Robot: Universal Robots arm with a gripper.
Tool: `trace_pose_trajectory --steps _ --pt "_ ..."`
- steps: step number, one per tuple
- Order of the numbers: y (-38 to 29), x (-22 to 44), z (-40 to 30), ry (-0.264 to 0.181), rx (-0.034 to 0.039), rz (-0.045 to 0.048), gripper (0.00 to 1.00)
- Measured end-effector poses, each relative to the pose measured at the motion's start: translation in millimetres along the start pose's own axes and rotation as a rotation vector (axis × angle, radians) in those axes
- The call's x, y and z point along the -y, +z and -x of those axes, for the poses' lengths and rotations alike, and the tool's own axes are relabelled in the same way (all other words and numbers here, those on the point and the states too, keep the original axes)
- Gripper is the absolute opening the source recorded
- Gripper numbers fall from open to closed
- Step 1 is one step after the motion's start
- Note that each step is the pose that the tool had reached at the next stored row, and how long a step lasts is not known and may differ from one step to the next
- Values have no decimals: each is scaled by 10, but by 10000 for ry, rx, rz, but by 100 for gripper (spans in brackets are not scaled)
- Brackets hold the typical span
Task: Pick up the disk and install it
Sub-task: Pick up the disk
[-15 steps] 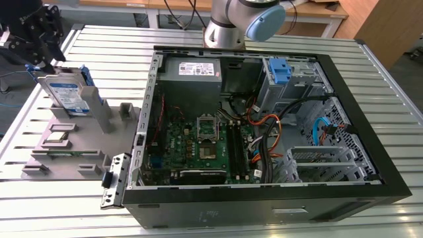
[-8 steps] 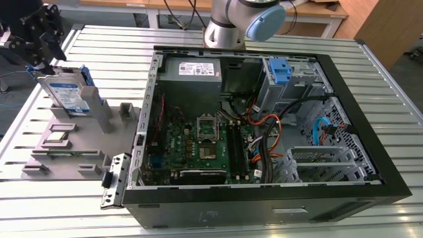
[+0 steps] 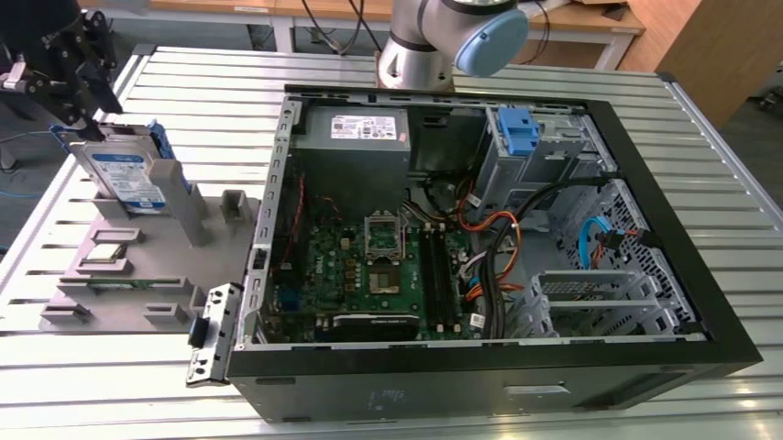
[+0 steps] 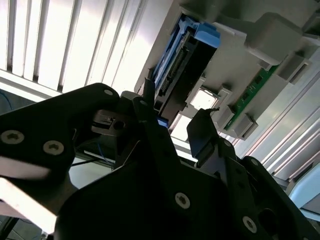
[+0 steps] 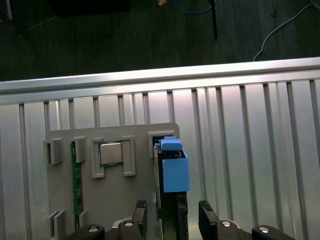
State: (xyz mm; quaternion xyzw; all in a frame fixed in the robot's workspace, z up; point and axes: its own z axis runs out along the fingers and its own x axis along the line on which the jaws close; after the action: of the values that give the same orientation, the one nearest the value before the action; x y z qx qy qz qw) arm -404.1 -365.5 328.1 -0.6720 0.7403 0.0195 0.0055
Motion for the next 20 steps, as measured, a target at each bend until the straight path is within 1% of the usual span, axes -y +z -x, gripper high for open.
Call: trace_pose_trajectory --steps 20 --pt "178 4 -6 -882 -19 27 53"
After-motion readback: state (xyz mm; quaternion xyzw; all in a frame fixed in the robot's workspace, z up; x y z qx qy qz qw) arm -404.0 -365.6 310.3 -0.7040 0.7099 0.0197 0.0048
